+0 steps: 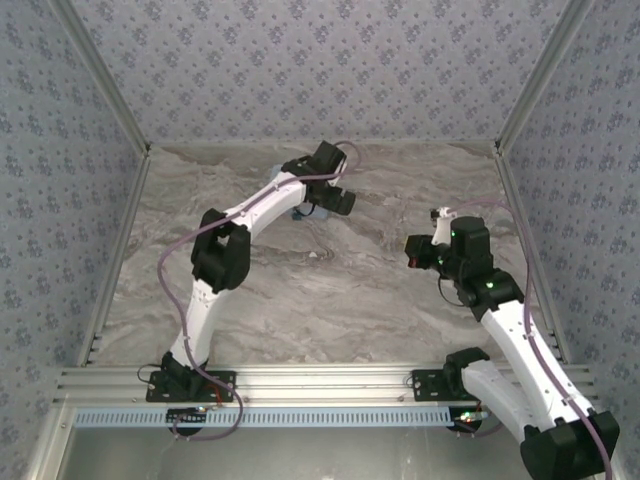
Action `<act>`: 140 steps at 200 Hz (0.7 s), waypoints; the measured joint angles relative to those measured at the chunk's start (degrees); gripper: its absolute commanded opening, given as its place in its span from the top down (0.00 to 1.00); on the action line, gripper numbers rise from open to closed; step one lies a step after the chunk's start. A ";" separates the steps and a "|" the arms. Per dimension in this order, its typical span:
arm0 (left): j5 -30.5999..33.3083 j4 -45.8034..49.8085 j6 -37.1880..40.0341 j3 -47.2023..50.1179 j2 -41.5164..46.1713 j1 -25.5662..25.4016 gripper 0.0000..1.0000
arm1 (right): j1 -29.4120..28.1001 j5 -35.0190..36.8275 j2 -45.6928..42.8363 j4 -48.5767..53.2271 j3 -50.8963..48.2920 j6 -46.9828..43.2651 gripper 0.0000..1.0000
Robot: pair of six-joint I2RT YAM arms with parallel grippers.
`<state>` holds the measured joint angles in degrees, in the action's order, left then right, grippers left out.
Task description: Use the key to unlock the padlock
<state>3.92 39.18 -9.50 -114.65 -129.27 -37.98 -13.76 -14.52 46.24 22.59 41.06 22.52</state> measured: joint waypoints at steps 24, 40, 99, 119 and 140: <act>-0.35 -2.86 -0.70 9.92 6.27 -2.01 0.01 | 2.49 -1.31 -0.52 1.07 -0.74 0.11 0.99; -0.55 -4.63 -1.27 15.67 9.99 -3.50 0.01 | 3.58 -1.81 -0.61 1.95 -1.16 0.11 0.99; -2.58 -9.53 -5.11 28.02 18.29 -9.22 0.01 | 6.25 -3.30 -1.27 3.82 -1.73 0.09 0.99; -4.26 -10.71 -6.71 28.11 18.32 -11.28 0.01 | 6.82 -3.48 -1.79 4.37 -1.79 0.11 0.99; -6.88 -11.45 -8.15 26.75 17.35 -13.00 0.01 | 7.17 -3.56 -2.32 5.11 -1.81 0.11 0.99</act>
<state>-2.96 27.73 -17.65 -87.90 -111.92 -50.98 -6.59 -18.09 43.92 27.70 39.24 22.63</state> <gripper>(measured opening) 0.993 0.064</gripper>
